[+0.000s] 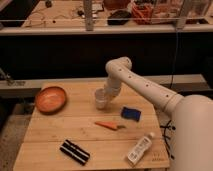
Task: Place the ceramic cup in the ceramic bowl
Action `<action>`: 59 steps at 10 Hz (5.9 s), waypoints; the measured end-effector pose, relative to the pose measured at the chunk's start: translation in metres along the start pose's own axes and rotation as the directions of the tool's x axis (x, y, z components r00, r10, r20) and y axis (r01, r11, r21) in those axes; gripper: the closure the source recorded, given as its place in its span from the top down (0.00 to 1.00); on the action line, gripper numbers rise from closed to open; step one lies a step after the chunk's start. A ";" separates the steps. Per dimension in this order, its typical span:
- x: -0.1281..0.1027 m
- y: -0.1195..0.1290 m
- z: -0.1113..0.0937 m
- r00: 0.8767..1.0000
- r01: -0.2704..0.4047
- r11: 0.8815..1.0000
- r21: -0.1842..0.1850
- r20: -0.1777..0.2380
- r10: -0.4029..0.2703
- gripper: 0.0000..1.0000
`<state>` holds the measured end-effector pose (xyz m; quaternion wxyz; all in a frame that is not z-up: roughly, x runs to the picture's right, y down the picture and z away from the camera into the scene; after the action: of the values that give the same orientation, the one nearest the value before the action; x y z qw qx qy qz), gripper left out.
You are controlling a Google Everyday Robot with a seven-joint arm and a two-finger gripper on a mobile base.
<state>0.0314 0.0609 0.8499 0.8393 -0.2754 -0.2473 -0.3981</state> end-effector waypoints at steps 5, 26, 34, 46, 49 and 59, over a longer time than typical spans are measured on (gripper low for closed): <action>-0.022 -0.037 -0.031 0.999 0.049 0.999 -0.022 -0.021 -0.050 0.05; -0.104 -0.170 -0.028 0.973 0.225 0.974 -0.034 -0.044 -0.227 0.05; -0.119 -0.207 -0.023 0.952 0.292 0.954 -0.065 -0.074 -0.296 0.05; -0.131 -0.226 0.003 0.929 0.347 0.935 -0.077 -0.109 -0.354 0.09; -0.135 -0.229 0.008 0.924 0.356 0.931 -0.080 -0.117 -0.363 0.14; -0.138 -0.232 0.008 0.921 0.358 0.930 -0.080 -0.133 -0.366 0.72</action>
<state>-0.2346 0.0161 0.8295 0.7593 -0.2175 -0.2210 -0.5721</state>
